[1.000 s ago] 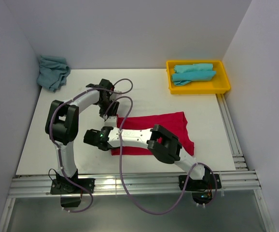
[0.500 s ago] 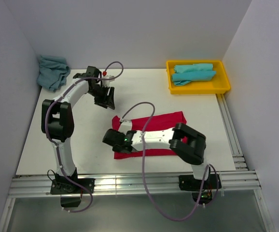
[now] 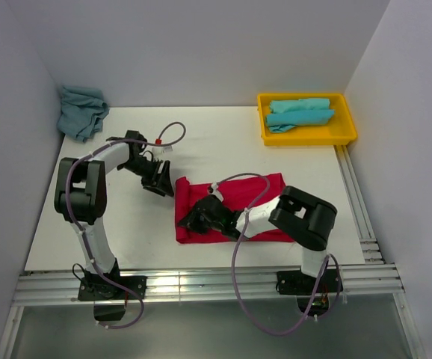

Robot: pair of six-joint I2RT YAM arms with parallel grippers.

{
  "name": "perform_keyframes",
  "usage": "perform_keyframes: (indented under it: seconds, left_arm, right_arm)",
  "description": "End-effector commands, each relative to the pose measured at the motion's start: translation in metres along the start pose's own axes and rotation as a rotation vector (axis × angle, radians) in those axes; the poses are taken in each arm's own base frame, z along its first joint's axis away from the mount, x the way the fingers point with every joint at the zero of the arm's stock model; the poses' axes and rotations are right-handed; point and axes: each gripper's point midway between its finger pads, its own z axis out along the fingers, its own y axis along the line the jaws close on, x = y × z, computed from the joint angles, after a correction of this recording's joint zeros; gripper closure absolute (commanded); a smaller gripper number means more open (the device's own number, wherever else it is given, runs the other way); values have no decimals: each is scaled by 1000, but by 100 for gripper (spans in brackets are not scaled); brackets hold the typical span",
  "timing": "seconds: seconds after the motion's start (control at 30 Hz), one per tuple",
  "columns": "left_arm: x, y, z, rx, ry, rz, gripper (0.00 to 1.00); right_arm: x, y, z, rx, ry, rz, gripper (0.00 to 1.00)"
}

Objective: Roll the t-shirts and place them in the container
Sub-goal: Roll the tshirt

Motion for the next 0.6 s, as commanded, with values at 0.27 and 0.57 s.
perform_keyframes:
  seconds: [0.27,0.57]
  left_arm:
    - [-17,-1,28,95,-88,24,42]
    - [-27,13,43,-98,-51,-19,84]
  right_arm:
    - [6,21,19,-239,59,151,83]
    - [5,9,13,-140,39,101,55]
